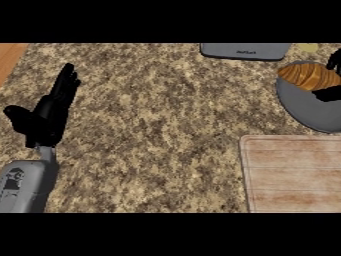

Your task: Pick the croissant from the cutting board and place it in the pan

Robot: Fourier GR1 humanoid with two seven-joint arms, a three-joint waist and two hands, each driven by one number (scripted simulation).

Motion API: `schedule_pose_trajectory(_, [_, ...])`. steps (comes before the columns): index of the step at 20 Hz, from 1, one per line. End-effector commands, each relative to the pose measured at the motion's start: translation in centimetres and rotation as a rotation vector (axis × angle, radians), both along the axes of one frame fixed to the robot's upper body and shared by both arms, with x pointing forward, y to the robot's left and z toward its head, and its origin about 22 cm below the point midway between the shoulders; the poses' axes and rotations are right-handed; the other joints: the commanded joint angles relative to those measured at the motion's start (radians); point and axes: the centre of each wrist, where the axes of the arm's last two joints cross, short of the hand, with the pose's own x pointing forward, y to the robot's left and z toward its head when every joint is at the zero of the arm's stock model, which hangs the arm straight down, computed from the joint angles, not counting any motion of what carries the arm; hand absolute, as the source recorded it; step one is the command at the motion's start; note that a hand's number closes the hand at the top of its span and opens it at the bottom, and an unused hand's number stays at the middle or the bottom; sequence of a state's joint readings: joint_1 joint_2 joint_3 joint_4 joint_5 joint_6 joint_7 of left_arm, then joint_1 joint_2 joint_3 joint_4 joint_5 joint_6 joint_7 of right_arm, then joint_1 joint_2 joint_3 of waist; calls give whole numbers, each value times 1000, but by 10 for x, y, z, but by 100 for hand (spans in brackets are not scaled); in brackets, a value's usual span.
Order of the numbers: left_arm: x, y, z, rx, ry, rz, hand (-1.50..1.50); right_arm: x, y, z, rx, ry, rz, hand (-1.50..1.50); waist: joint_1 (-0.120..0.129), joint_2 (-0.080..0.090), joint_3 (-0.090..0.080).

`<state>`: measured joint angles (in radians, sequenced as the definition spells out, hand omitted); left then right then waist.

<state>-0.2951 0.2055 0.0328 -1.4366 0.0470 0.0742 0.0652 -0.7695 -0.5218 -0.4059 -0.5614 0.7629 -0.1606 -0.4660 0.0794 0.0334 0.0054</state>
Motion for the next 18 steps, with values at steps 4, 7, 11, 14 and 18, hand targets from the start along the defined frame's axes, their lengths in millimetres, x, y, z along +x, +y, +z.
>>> schedule_pose_trajectory(4, [1, -2, -3, -6, -4, -18, 0, -7, -2, -43, 179, 298, 68, -150, 18, 9, 0])
schedule_pose_trajectory(7, [2, -14, 4, 3, -15, -35, 0, 0, -5, -29, 262, 330, 122, -150, 24, 9, 2])
schedule_pose_trajectory(11, [3, -10, 6, 0, -9, -26, 0, -9, -24, -27, 244, 274, 148, -150, 18, 9, 3])
schedule_pose_trajectory(14, [2, -1, -2, -6, -3, 13, 0, -11, -15, -41, 356, 152, 165, -150, 2, 6, 3])
schedule_pose_trajectory(18, [-9, 2, -7, 7, 0, 9, 0, -20, -36, -35, 496, 20, 140, -150, -11, -6, 2])
